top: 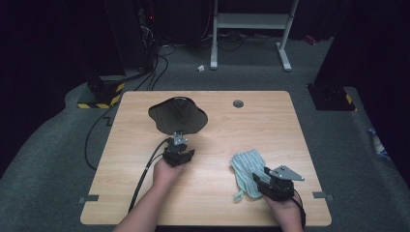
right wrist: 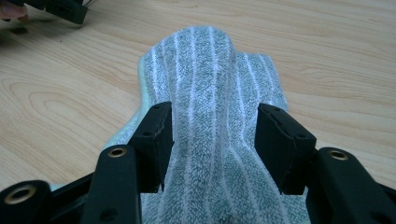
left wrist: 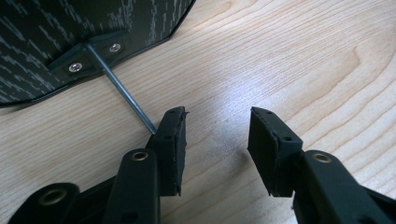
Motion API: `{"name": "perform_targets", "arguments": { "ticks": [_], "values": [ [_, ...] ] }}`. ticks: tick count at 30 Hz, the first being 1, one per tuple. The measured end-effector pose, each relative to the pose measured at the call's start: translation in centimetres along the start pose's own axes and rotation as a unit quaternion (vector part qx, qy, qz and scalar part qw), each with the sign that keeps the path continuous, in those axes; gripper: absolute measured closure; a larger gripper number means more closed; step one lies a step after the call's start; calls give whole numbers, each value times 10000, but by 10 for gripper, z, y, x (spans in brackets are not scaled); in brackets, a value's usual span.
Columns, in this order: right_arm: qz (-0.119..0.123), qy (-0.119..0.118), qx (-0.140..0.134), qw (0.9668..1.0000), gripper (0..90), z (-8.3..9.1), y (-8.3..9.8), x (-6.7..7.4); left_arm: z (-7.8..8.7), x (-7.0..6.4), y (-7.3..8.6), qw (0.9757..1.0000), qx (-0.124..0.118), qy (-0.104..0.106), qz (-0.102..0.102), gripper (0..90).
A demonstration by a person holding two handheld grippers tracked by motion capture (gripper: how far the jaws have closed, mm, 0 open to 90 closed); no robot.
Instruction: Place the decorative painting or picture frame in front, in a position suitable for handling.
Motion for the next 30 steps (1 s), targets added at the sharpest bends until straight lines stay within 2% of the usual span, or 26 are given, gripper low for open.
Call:
{"name": "perform_targets", "arguments": {
  "ticks": [6, 12, 19, 24, 28, 30],
  "values": [
    [-32, -13, 40, 10000, 465, -3, 1, 0, 10, 8, 0, 9999, -121, 12, 104, 554],
    [20, -23, 48, 10000, 465, -3, 0, 3, 2, 11, 0, 9994, -38, 1, 342, 545],
    [-1, -43, 79, 10000, 465, -6, 1, 2, -3, 5, -3, 9995, -83, 33, 304, 548],
    [11, -45, 50, 10000, 465, -4, 1, 1, -9, 1, -5, 9996, -27, 108, 247, 547],
    [-29, -41, 28, 10000, 465, -3, 1, -2, 2, 3, -4, 9996, -185, 38, 194, 533],
    [-26, -39, 18, 10000, 466, -2, 1, -3, 13, 9, 0, 9995, -255, -56, 176, 528]
  ]
}}
Point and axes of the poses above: each handheld gripper's, and its own axes: z roughly backward along the jaws, y roughly out of its underside, x roughly to its left, the point moved 10 cm from there along -z, roughly forward along the jaws, and after that the axes turned 1 degree about x, right-handed, at the moved point
